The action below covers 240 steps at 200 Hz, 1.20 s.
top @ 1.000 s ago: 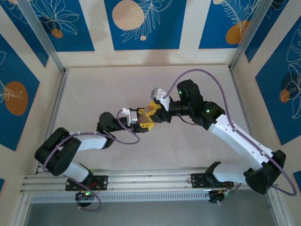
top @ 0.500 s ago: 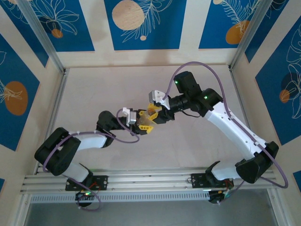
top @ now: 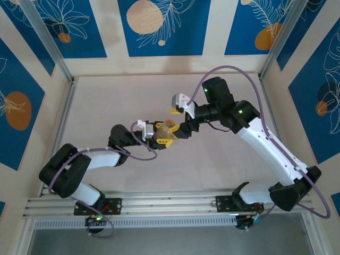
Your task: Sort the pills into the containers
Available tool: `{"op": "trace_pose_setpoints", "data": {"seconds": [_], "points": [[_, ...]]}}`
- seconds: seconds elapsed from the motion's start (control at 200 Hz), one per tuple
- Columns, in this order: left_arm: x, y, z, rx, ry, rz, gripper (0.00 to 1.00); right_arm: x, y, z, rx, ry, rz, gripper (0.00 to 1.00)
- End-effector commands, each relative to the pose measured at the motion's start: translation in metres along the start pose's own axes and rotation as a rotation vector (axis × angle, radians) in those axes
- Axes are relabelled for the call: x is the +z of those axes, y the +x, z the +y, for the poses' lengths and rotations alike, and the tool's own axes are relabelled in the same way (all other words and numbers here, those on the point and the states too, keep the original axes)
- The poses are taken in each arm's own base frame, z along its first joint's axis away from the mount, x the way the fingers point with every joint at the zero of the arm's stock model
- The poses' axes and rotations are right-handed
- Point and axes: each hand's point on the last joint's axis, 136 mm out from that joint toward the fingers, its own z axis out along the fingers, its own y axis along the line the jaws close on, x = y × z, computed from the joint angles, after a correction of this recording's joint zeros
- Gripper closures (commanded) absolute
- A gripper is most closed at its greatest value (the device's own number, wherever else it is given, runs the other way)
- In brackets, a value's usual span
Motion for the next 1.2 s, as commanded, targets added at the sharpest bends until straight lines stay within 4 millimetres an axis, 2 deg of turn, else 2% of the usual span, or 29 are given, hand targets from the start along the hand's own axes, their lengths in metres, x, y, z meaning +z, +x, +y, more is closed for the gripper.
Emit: {"op": "trace_pose_setpoints", "data": {"seconds": [0.0,0.125,0.26,0.465,0.595,0.99,1.195], "points": [[-0.008,0.000,0.025,0.049,-0.160,0.017,1.00,-0.008,-0.028,-0.026,0.164,0.184,-0.105,0.23],[-0.020,0.007,0.048,0.076,-0.337,0.051,1.00,-0.003,-0.034,-0.058,0.364,0.392,-0.122,0.24],[-0.036,0.006,0.067,0.127,-0.500,0.069,1.00,0.008,-0.024,-0.082,0.601,0.543,-0.069,0.29],[-0.052,0.006,0.080,0.170,-0.631,0.116,1.00,0.037,-0.027,-0.079,0.675,0.521,-0.077,0.30],[-0.058,0.006,0.083,0.177,-0.669,0.127,1.00,0.048,-0.023,-0.082,0.691,0.526,-0.057,0.29],[-0.058,0.001,0.082,0.188,-0.677,0.115,1.00,0.075,-0.002,-0.083,0.722,0.492,0.028,0.28],[-0.056,-0.002,0.080,0.190,-0.665,0.104,1.00,0.082,0.003,-0.081,0.742,0.460,0.038,0.34]]}}
